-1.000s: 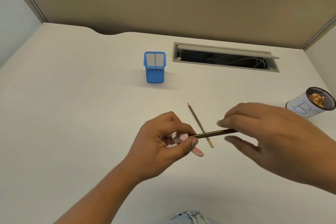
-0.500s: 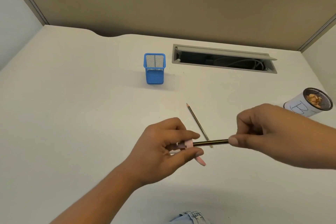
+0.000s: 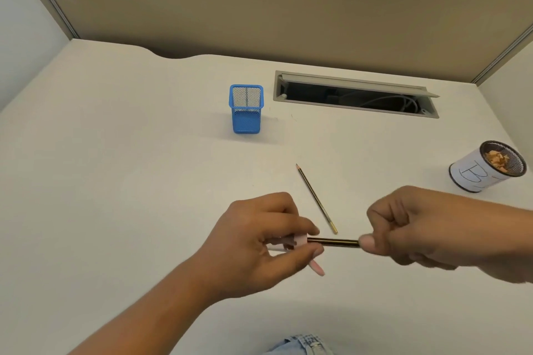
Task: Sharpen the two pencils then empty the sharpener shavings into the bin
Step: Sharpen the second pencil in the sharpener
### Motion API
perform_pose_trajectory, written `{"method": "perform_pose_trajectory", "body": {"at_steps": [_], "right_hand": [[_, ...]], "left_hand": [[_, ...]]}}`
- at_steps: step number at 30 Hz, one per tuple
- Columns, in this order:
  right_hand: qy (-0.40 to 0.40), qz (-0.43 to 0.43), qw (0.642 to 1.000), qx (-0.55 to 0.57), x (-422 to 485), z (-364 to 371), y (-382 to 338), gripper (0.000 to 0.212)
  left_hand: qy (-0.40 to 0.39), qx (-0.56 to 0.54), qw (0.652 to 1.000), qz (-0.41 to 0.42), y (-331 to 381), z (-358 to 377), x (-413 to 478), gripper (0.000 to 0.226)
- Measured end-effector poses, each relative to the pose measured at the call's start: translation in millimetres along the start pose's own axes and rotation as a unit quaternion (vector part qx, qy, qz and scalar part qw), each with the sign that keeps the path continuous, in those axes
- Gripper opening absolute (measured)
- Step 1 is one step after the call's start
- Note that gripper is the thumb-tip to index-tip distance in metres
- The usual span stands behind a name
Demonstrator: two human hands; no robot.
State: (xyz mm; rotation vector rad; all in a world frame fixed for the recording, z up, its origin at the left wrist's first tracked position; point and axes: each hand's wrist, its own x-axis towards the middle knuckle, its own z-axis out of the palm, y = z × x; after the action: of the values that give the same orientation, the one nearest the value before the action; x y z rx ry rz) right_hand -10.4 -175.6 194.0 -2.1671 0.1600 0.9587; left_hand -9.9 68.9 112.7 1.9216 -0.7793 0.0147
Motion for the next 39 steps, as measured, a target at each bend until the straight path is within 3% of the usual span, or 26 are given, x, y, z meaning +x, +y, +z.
{"method": "perform_pose_trajectory", "body": {"at_steps": [2,5,6,9,10,11,12,13,14,16,17,18,20,21,23,24,27,28,29,30,32,35,36,38,39], "right_hand": [[-0.017,0.001,1.000,-0.015,2.4,-2.1,2.3,0.044],[0.105,-0.110,0.971,-0.182,-2.7,-0.2,1.4,0.030],[0.149,-0.174,0.933,-0.278,-5.3,-0.8,1.2,0.030],[0.272,-0.395,0.725,-0.495,-3.2,-9.4,3.1,0.025],[0.287,-0.440,0.674,-0.519,-0.2,-8.9,6.7,0.026],[0.293,-0.457,0.655,-0.526,1.8,-7.5,10.2,0.027],[0.292,-0.448,0.666,-0.520,2.6,-5.9,11.1,0.028],[0.283,-0.409,0.711,-0.497,2.5,-2.6,10.0,0.028],[0.257,-0.336,0.792,-0.440,2.0,0.5,6.1,0.031],[0.134,-0.152,0.954,-0.220,3.0,-0.8,-3.6,0.033],[0.070,-0.080,0.987,-0.120,5.2,-5.0,-4.1,0.034],[0.020,-0.040,0.997,-0.066,7.3,-10.1,-3.9,0.036],[0.010,-0.041,0.994,-0.102,9.0,-12.7,-3.8,0.032],[0.042,-0.071,0.986,-0.145,8.2,-11.6,-2.5,0.027],[0.124,-0.161,0.946,-0.253,1.8,-8.9,-2.4,0.024],[0.164,-0.213,0.904,-0.331,-0.7,-8.2,-2.8,0.027],[0.290,-0.412,0.710,-0.493,0.8,-14.9,2.3,0.026],[0.310,-0.451,0.659,-0.516,3.1,-14.8,6.2,0.027],[0.324,-0.469,0.633,-0.524,5.0,-12.9,9.0,0.027],[0.329,-0.475,0.631,-0.518,5.3,-11.0,10.4,0.028],[0.312,-0.429,0.700,-0.478,2.9,-6.2,9.6,0.031],[0.176,-0.185,0.926,-0.279,5.2,-5.7,-1.2,0.033],[0.108,-0.111,0.969,-0.193,7.4,-8.8,-1.9,0.033],[0.010,-0.037,0.995,-0.091,10.8,-14.1,-1.7,0.037],[0.003,-0.038,0.995,-0.088,11.7,-14.0,-1.0,0.037]], "left_hand": [[-0.008,-0.003,1.000,-0.006,-0.4,-0.8,1.6,0.010],[0.021,-0.014,0.999,-0.043,-1.7,-1.0,6.2,0.006],[0.034,-0.025,0.998,-0.056,-1.7,-0.6,7.6,0.006],[0.059,-0.092,0.990,-0.090,1.3,1.3,9.4,0.008],[0.064,-0.107,0.988,-0.095,2.3,2.2,9.5,0.009],[0.068,-0.111,0.987,-0.097,2.8,3.1,10.1,0.009],[0.069,-0.105,0.987,-0.096,3.1,3.7,10.5,0.009],[0.068,-0.090,0.989,-0.092,3.1,4.2,11.0,0.008],[0.065,-0.071,0.992,-0.085,3.3,4.5,11.2,0.007],[0.049,-0.036,0.996,-0.065,3.8,5.9,10.3,0.008],[0.039,-0.026,0.997,-0.055,4.5,7.3,9.8,0.010],[0.032,-0.022,0.998,-0.048,5.2,9.3,9.4,0.010],[0.033,-0.022,0.998,-0.052,5.1,10.8,9.7,0.010],[0.039,-0.025,0.997,-0.059,4.5,10.4,10.4,0.009],[0.057,-0.036,0.995,-0.076,2.9,9.1,11.7,0.005],[0.066,-0.045,0.993,-0.087,2.1,8.3,12.0,0.004],[0.085,-0.088,0.987,-0.106,3.2,6.4,12.1,0.008],[0.092,-0.100,0.985,-0.105,4.6,6.2,12.3,0.010],[0.096,-0.109,0.984,-0.102,5.8,5.8,12.9,0.012],[0.098,-0.111,0.984,-0.100,6.8,5.2,13.5,0.012],[0.093,-0.091,0.987,-0.093,7.4,3.7,14.4,0.010],[0.061,-0.033,0.996,-0.060,7.6,5.1,10.9,0.005],[0.046,-0.023,0.997,-0.051,8.1,7.7,8.8,0.005],[0.031,-0.010,0.998,-0.049,8.7,12.4,5.1,0.008],[0.030,-0.005,0.998,-0.053,8.3,13.9,4.6,0.009]]}}
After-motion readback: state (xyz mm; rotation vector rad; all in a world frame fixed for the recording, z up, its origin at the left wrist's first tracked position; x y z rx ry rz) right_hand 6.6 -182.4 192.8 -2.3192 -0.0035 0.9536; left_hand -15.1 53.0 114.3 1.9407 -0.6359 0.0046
